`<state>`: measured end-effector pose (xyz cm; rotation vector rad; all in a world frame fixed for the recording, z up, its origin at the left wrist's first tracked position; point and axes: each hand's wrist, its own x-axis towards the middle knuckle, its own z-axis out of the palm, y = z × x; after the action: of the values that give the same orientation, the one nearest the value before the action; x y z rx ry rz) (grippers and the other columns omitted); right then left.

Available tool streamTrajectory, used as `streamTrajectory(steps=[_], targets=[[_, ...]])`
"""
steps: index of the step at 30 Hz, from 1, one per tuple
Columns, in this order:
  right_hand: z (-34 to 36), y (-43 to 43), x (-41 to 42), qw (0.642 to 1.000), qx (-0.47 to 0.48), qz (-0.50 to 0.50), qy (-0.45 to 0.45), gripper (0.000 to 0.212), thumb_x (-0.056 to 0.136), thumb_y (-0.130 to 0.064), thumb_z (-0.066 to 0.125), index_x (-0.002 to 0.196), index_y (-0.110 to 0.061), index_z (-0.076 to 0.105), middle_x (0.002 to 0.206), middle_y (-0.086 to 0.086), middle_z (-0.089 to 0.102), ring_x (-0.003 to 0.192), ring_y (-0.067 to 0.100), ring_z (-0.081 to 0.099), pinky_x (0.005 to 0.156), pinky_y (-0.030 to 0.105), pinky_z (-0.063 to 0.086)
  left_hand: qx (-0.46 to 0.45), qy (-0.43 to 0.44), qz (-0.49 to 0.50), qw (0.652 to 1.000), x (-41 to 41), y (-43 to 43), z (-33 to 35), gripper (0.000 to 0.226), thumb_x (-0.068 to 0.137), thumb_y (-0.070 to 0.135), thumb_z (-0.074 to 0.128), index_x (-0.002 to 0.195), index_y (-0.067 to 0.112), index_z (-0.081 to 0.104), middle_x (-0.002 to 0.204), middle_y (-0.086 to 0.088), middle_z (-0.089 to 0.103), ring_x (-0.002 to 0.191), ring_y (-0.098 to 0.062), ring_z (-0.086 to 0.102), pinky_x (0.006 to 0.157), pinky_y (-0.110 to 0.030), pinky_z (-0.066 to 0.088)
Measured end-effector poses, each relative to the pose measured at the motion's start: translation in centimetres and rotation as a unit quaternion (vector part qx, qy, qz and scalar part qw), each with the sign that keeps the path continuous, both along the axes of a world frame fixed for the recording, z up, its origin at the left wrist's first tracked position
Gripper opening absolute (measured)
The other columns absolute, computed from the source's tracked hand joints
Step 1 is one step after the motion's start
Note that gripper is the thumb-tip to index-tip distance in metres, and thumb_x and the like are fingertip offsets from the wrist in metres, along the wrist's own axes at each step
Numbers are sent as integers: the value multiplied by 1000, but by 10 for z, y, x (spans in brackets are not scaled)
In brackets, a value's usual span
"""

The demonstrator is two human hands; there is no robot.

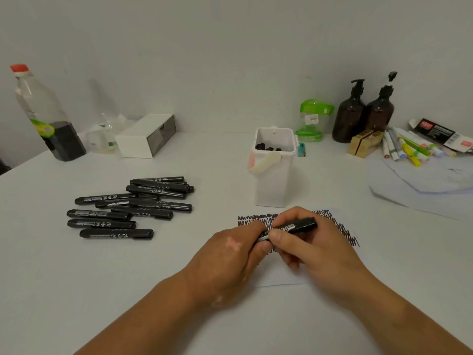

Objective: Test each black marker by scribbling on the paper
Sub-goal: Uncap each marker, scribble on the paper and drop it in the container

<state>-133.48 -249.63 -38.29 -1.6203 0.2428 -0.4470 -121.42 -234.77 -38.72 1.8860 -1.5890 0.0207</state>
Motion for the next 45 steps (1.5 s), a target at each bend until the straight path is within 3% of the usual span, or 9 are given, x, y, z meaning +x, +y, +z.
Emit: streamTrajectory(steps=[4, 10, 17, 20, 23, 28, 31, 35, 45], targets=[[1, 5, 0, 1000, 22, 3, 3, 18, 76, -36, 77, 86, -22, 71, 61, 8, 63, 56, 21, 54, 50, 32, 43, 1, -27, 11, 1000, 1, 0, 0, 20, 104, 40, 41, 99, 24, 52, 67, 22, 38, 60, -7, 37, 55, -14, 28], [7, 6, -2, 999, 35, 19, -15, 7, 81, -22, 73, 84, -16, 70, 58, 5, 59, 52, 18, 49, 46, 25, 40, 8, -4, 1, 1000, -3, 1, 4, 9, 102, 47, 38, 101, 40, 42, 70, 37, 49, 54, 8, 43, 53, -6, 25], [8, 5, -5, 999, 33, 30, -24, 9, 80, -21, 74, 84, -15, 68, 62, 9, 55, 55, 21, 46, 48, 26, 40, -13, 2, 4, 1000, -5, 2, 5, 12, 100, 51, 41, 107, 41, 46, 54, 16, 36, 50, -12, 35, 51, -13, 24], [6, 6, -4, 998, 33, 42, -25, 20, 71, -28, 79, 83, -17, 67, 69, 15, 52, 57, 20, 44, 49, 26, 38, -21, 0, 6, 1000, -7, 0, 6, 9, 101, 47, 44, 103, 39, 45, 55, 17, 36, 51, -9, 36, 52, -11, 24], [4, 7, -3, 1000, 24, 11, -13, 24, 68, -30, 82, 80, -17, 66, 64, 7, 55, 54, 17, 46, 48, 23, 40, -25, 16, 3, 1000, -7, -2, 1, 11, 99, 44, 53, 100, 33, 51, 63, 23, 42, 56, -2, 42, 55, -12, 27], [7, -8, -4, 990, 95, -103, -34, 15, 72, -20, 70, 65, -17, 58, 48, 6, 45, 45, 19, 36, 42, 28, 26, 74, 16, 55, 996, 12, 5, -5, 63, 74, 67, 70, 125, 35, 51, 104, 20, 52, 95, 1, 50, 82, -15, 40], [7, -11, -6, 995, 47, -88, 5, 9, 73, -26, 69, 73, -17, 69, 52, 7, 58, 47, 18, 50, 41, 27, 39, 127, -19, 55, 990, 19, 9, -5, 73, 70, 74, 68, 132, 40, 52, 122, 22, 46, 115, -1, 44, 100, -19, 38], [1, -1, -4, 997, -10, -41, 69, 14, 72, -30, 74, 79, -18, 75, 59, 6, 66, 52, 18, 59, 48, 27, 48, 160, -29, 57, 985, 20, 9, -7, 72, 72, 74, 67, 134, 41, 54, 129, 24, 43, 119, -3, 40, 104, -24, 37], [-7, 3, 0, 984, -111, -82, 111, 6, 81, -17, 76, 80, -23, 74, 54, 9, 65, 42, 14, 55, 45, 19, 45, 159, -22, 66, 985, 22, 9, -10, 73, 71, 76, 66, 134, 41, 54, 132, 22, 42, 121, -3, 39, 106, -24, 35]])
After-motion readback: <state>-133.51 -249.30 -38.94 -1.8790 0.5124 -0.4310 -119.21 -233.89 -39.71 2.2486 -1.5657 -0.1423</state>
